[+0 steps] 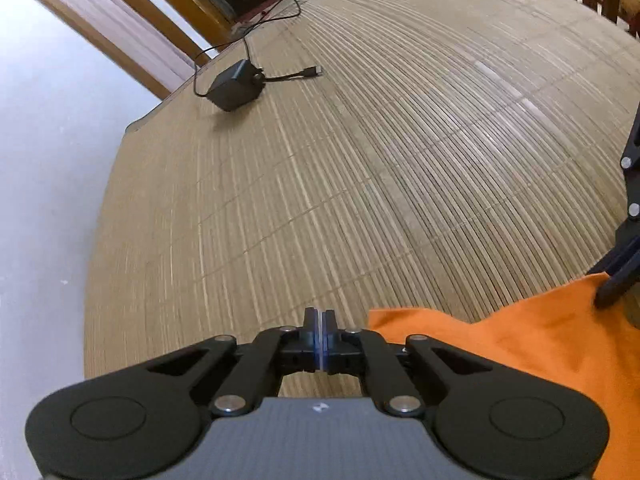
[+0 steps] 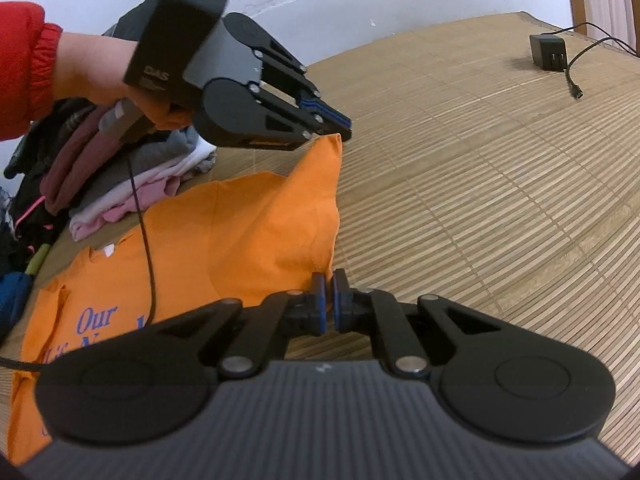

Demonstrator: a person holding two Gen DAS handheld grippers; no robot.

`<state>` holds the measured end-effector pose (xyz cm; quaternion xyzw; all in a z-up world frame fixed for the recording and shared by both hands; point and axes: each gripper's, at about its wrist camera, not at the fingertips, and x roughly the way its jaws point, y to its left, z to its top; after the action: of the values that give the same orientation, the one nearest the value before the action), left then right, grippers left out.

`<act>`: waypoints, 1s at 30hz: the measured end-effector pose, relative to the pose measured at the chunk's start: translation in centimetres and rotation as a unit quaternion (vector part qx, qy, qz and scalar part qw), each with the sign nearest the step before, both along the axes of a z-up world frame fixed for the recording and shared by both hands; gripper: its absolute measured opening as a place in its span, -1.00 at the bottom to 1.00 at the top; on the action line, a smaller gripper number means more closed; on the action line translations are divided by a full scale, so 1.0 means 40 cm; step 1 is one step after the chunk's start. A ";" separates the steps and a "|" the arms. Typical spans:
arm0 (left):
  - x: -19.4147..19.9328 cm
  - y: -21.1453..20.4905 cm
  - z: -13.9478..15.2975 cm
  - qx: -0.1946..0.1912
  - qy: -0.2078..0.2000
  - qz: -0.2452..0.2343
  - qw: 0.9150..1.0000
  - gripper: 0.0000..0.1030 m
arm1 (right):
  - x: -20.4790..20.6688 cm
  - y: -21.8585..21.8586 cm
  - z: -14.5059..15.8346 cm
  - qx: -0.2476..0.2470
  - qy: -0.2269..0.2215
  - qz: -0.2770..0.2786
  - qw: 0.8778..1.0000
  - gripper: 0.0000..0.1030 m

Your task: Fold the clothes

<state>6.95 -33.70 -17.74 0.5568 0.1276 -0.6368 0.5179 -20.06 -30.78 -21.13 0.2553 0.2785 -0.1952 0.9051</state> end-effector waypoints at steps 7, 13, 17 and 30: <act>0.082 0.026 0.074 0.051 0.155 0.007 0.987 0.14 | -0.016 -0.008 -0.007 0.015 -0.010 0.014 1.000 -0.85; 0.061 0.009 0.021 0.122 0.151 -0.019 0.981 0.18 | -0.006 0.009 -0.008 -0.014 -0.006 0.035 0.999 -0.85; 0.016 -0.002 -0.010 0.134 0.124 -0.059 0.981 0.21 | -0.009 0.005 -0.011 -0.011 -0.009 0.032 0.999 -0.85; 0.001 0.115 0.007 0.005 0.087 -0.097 0.991 -0.97 | -0.018 0.030 0.033 -0.048 -0.002 0.038 0.998 -0.84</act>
<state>6.97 -29.10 -17.48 0.5119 0.1204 -0.7293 0.4377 -20.78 -29.58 -19.80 0.2012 0.2767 -0.1735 0.9235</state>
